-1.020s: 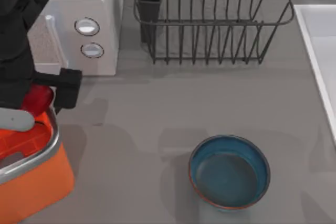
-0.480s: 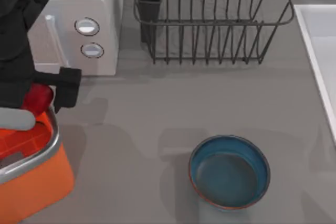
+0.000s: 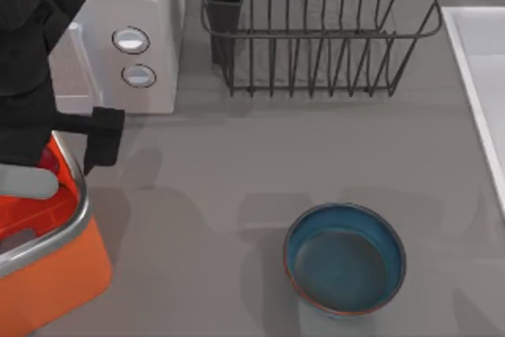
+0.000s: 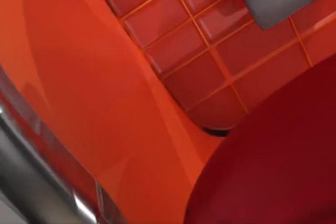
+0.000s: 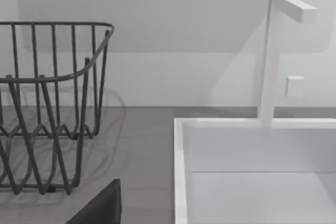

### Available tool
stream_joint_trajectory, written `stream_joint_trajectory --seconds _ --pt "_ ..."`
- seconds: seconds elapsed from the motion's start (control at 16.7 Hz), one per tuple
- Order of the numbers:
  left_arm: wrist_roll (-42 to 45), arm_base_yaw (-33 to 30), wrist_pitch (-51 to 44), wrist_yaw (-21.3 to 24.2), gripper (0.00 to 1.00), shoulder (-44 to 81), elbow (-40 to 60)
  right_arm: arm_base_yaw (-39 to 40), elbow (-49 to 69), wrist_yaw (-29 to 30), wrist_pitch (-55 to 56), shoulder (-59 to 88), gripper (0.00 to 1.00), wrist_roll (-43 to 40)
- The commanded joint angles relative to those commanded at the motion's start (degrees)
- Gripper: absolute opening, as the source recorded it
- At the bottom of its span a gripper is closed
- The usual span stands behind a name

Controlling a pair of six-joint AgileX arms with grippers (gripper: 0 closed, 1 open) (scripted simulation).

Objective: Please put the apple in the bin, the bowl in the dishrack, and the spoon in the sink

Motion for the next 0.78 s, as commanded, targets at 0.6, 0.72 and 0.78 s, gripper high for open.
stream_joint_trajectory --seconds 0.6,0.72,0.78 --pt "-24.89 4.37 16.07 1.64 1.0 -9.22 -13.12 0.0 0.0 0.0 0.0 0.0 1.0 0.0" --pt "-36.48 6.07 22.05 2.31 1.0 -13.76 -18.75 0.0 0.0 0.0 0.0 0.0 1.0 0.0" --pt "-43.08 6.94 25.12 2.67 1.0 -16.42 -21.86 0.0 0.0 0.0 0.0 0.0 1.0 0.0"
